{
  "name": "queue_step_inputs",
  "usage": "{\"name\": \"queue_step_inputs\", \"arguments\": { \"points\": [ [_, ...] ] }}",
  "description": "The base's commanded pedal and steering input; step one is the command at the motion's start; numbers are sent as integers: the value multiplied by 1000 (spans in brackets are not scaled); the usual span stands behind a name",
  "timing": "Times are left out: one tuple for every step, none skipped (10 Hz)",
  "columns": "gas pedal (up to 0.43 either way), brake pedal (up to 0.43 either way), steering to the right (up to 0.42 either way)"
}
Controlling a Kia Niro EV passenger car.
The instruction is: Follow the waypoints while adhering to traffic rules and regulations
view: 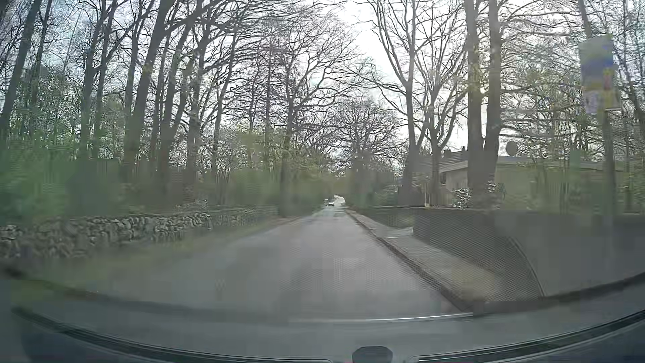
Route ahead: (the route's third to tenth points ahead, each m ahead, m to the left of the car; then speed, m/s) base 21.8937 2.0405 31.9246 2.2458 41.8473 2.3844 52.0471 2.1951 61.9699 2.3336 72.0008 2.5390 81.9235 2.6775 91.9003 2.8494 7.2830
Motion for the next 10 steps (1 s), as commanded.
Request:
{"name": "queue_step_inputs", "arguments": {
  "points": [
    [138, 0, -3],
    [138, 0, -3],
    [130, 0, -3],
    [130, 6, -3],
    [130, 0, -3],
    [130, 0, -3],
    [130, 6, -3],
    [130, 0, -3],
    [130, 0, -3],
    [118, 6, -3]
  ]
}}
